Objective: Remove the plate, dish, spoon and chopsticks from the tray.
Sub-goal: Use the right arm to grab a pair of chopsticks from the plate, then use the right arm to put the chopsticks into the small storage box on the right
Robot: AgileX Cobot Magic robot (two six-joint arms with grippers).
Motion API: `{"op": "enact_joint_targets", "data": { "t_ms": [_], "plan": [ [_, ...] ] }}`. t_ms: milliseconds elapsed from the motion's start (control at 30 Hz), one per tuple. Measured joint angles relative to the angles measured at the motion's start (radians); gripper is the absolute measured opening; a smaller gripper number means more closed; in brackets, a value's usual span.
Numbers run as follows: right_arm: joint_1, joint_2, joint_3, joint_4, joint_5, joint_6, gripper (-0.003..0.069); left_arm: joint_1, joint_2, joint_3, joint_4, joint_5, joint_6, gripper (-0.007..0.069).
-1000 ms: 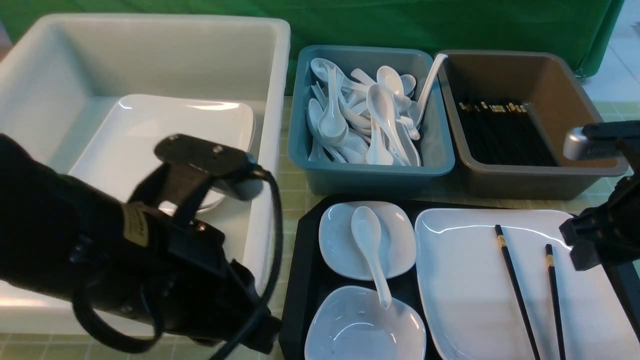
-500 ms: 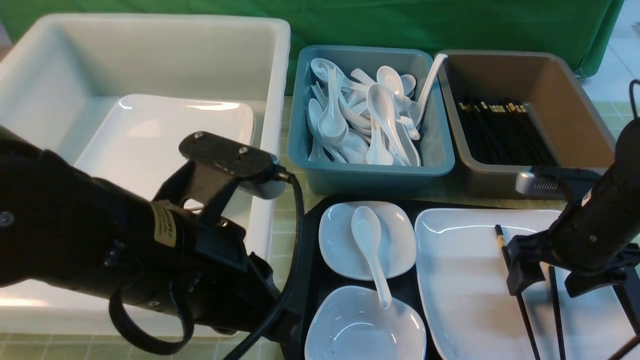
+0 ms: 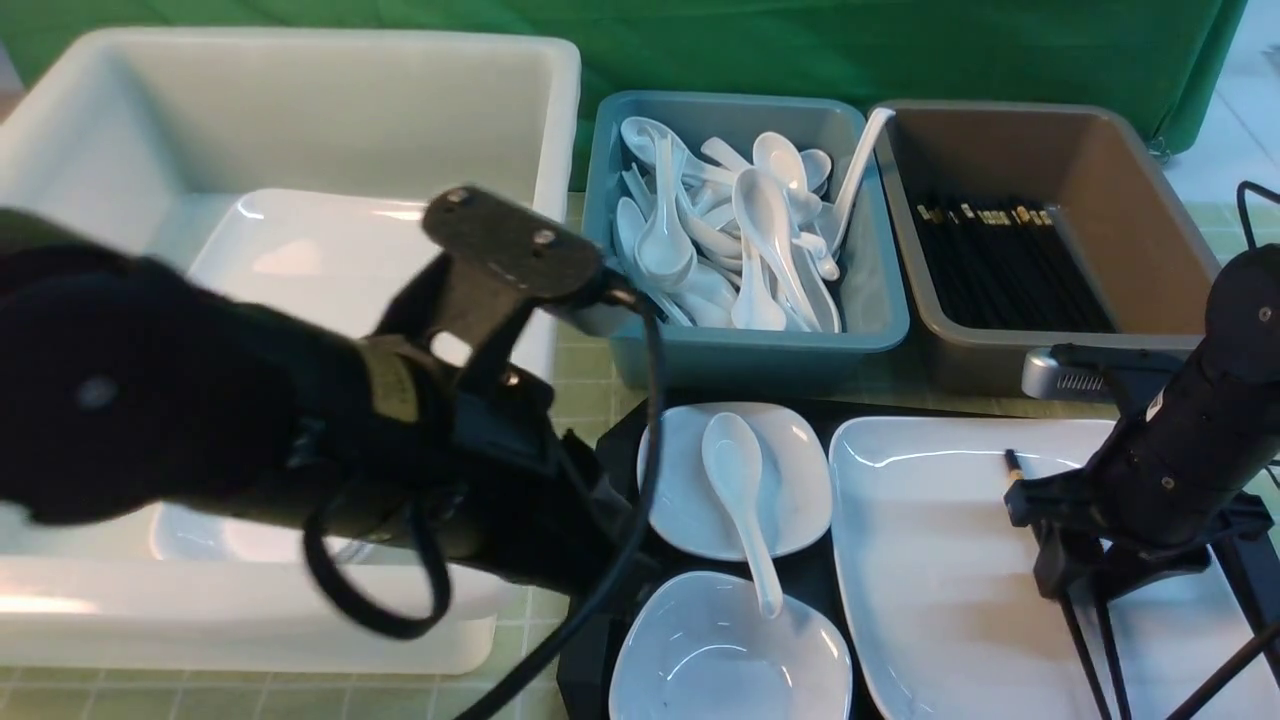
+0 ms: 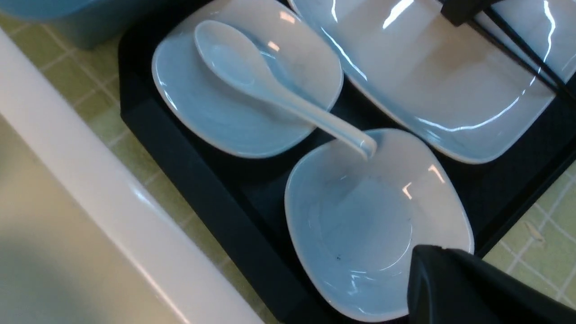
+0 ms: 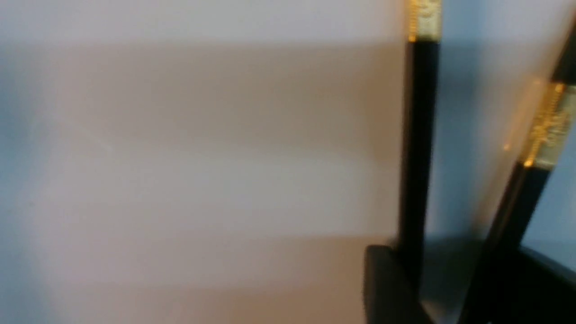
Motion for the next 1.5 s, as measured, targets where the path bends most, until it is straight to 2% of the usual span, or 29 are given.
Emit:
{"op": "enact_joint_targets", "data": {
  "t_ms": [67, 100, 400, 800, 967, 1233, 1333, 1500],
  "plan": [
    [0.0, 0.0, 0.0, 0.002, -0.002, 0.004, 0.0127, 0.0, 0.045, -0.036, -0.001, 0.037, 0.0, -0.002],
    [0.001, 0.0, 0.0, 0.003, -0.002, 0.004, 0.0102, 0.0, 0.064, -0.054, -0.001, 0.054, 0.0, -0.002],
    [0.05, -0.036, 0.002, 0.007, 0.004, -0.014, 0.0106, 0.0, 0.119, -0.12, -0.01, 0.084, -0.003, -0.002],
    [0.068, -0.266, -0.013, 0.013, 0.11, -0.062, 0.0106, 0.0, 0.12, -0.163, -0.011, 0.037, -0.009, -0.002],
    [0.044, -0.289, -0.135, 0.014, 0.099, -0.074, 0.0106, 0.0, 0.129, -0.202, -0.013, -0.084, -0.009, -0.002],
    [-0.072, -0.142, -0.485, 0.013, -0.002, -0.097, 0.0106, 0.0, 0.195, -0.211, -0.034, -0.511, -0.009, -0.002],
    [-0.098, -0.065, -0.576, 0.013, -0.062, -0.097, 0.0106, 0.0, 0.222, -0.235, -0.034, -0.549, -0.009, -0.002],
    [-0.115, 0.08, -0.73, 0.014, -0.22, -0.091, 0.0106, 0.0, 0.274, -0.27, -0.034, -0.517, -0.008, -0.002]
  ]
}}
